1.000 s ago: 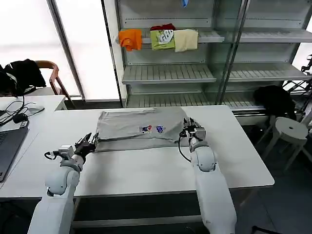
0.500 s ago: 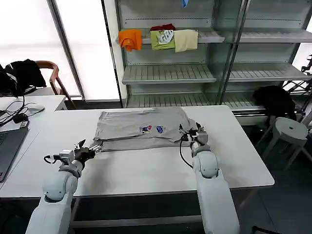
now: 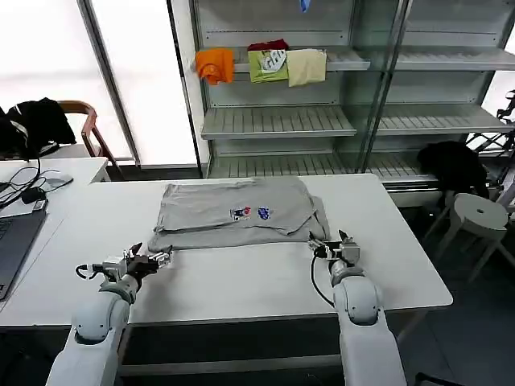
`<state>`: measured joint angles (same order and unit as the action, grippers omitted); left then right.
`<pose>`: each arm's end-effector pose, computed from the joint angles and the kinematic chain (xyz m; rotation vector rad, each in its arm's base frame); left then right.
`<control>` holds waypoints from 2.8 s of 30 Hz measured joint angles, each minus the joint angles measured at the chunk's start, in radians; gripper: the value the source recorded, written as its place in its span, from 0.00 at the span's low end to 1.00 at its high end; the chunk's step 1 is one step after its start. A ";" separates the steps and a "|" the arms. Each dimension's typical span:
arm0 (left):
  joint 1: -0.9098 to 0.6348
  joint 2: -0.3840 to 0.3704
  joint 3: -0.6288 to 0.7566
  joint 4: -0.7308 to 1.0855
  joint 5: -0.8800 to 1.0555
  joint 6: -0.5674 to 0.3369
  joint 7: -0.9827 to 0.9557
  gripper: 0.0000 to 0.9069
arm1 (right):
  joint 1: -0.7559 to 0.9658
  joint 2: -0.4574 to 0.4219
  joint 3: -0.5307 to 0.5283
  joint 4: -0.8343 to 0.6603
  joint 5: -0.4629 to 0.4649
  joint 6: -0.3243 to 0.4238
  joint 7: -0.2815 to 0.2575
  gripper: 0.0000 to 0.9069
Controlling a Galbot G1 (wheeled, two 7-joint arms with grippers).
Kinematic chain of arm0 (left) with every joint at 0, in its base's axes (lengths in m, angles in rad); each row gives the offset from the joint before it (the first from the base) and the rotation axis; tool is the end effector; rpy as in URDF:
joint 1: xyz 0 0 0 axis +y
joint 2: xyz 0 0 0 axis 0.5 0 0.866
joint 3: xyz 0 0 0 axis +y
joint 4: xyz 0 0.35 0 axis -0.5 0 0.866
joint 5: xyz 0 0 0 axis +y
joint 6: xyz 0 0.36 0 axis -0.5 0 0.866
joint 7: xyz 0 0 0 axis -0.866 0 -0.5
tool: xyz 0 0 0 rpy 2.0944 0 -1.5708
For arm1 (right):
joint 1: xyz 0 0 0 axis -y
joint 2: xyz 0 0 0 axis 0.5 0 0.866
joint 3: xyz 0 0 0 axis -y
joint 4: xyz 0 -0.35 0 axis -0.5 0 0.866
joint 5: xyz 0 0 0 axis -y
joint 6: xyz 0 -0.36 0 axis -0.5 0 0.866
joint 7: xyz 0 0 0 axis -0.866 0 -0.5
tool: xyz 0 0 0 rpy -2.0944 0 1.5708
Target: Fold and organize the clothes.
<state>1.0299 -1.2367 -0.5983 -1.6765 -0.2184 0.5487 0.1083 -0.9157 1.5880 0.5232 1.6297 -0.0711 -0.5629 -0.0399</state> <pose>0.3619 0.1276 -0.2798 -0.0436 -2.7255 -0.1122 0.3994 0.0058 -0.2788 0.0265 -2.7675 0.0599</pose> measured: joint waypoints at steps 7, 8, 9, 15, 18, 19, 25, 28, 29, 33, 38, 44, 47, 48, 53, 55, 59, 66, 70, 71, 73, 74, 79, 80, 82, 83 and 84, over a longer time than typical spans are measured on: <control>0.002 -0.001 0.002 0.010 0.011 0.004 0.009 0.01 | 0.004 -0.004 -0.005 -0.013 -0.005 -0.005 -0.007 0.00; 0.001 -0.002 0.003 0.012 0.013 0.004 0.012 0.01 | 0.005 -0.004 -0.006 -0.014 -0.005 -0.005 -0.008 0.00; 0.000 -0.004 0.003 0.014 0.015 0.004 0.014 0.01 | 0.006 -0.005 -0.007 -0.016 -0.005 -0.005 -0.008 0.00; -0.009 -0.011 0.006 0.022 0.019 0.006 0.020 0.00 | 0.010 -0.006 -0.011 -0.023 -0.006 -0.005 -0.009 0.00; -0.013 -0.013 0.008 0.026 0.020 0.007 0.021 0.00 | 0.010 -0.007 -0.012 -0.023 -0.006 0.000 -0.012 0.00; -0.014 -0.014 0.008 0.027 0.020 0.007 0.021 0.00 | 0.010 -0.007 -0.012 -0.023 -0.006 0.001 -0.014 0.00; -0.022 -0.017 0.011 0.034 0.021 0.004 0.016 0.00 | 0.007 -0.012 -0.015 -0.015 0.000 0.010 -0.015 0.00; -0.024 -0.017 0.012 0.036 0.021 -0.003 0.016 0.00 | 0.003 -0.014 -0.017 -0.008 0.006 0.015 -0.015 0.00; -0.025 -0.017 0.012 0.036 0.022 -0.006 0.015 0.00 | 0.001 -0.015 -0.018 -0.004 0.009 0.016 -0.015 0.00; -0.024 -0.017 0.013 0.035 0.023 -0.021 0.010 0.00 | -0.015 -0.021 -0.025 0.024 0.033 0.012 -0.010 0.00; -0.011 -0.014 0.004 0.018 0.014 -0.028 0.010 0.00 | -0.053 -0.029 -0.030 0.085 0.066 0.001 0.002 0.00; 0.029 0.002 -0.015 -0.035 -0.011 -0.025 0.013 0.00 | -0.132 -0.039 -0.037 0.194 0.084 -0.008 0.019 0.00; 0.062 0.010 -0.029 -0.079 -0.032 -0.018 0.015 0.00 | -0.180 -0.047 -0.034 0.256 0.088 -0.011 0.023 0.00; 0.075 0.014 -0.035 -0.097 -0.040 -0.015 0.017 0.00 | -0.197 -0.050 -0.032 0.277 0.088 -0.011 0.023 0.00; 0.149 0.031 -0.068 -0.182 -0.078 -0.002 0.020 0.00 | -0.300 -0.056 -0.031 0.386 0.089 -0.013 0.031 0.00; 0.184 0.037 -0.085 -0.216 -0.097 0.001 0.021 0.00 | -0.342 -0.055 -0.035 0.425 0.088 -0.013 0.032 0.00; 0.263 0.037 -0.121 -0.284 -0.128 0.006 0.018 0.00 | -0.433 -0.058 -0.041 0.503 0.084 -0.014 0.035 0.00; 0.401 0.034 -0.172 -0.391 -0.161 0.009 0.006 0.00 | -0.553 -0.069 -0.038 0.590 0.069 -0.015 0.037 0.00; 0.468 0.027 -0.187 -0.444 -0.169 0.011 -0.006 0.27 | -0.591 -0.068 -0.040 0.608 0.056 -0.015 0.037 1.00; 0.484 0.022 -0.189 -0.457 -0.173 0.012 -0.011 0.79 | -0.597 -0.067 -0.041 0.610 0.053 -0.015 0.037 1.00; 0.508 0.017 -0.192 -0.474 -0.175 0.013 -0.019 1.00 | -0.608 -0.065 -0.042 0.613 0.048 -0.015 0.037 1.00; 0.519 0.014 -0.193 -0.481 -0.175 0.013 -0.024 1.00 | -0.611 -0.063 -0.043 0.613 0.045 -0.015 0.037 1.00; 0.558 0.002 -0.190 -0.500 -0.179 0.011 -0.050 1.00 | -0.621 -0.054 -0.048 0.622 0.042 -0.015 0.042 1.00; 0.561 0.000 -0.190 -0.502 -0.179 0.010 -0.056 1.00 | -0.624 -0.052 -0.048 0.626 0.040 -0.014 0.044 1.00; 0.567 -0.003 -0.192 -0.506 -0.179 0.008 -0.068 1.00 | -0.629 -0.047 -0.049 0.638 0.037 -0.014 0.047 1.00; 0.568 -0.005 -0.194 -0.507 -0.179 0.008 -0.073 1.00 | -0.630 -0.044 -0.049 0.646 0.036 -0.014 0.047 1.00; 0.568 -0.007 -0.196 -0.508 -0.179 0.007 -0.079 1.00 | -0.631 -0.041 -0.049 0.657 0.034 -0.014 0.047 1.00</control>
<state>1.5982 -1.2438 -0.7943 -2.1849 -0.3973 0.5556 0.0293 -1.5464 1.5469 0.4739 2.2864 -0.0368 -0.5771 0.0068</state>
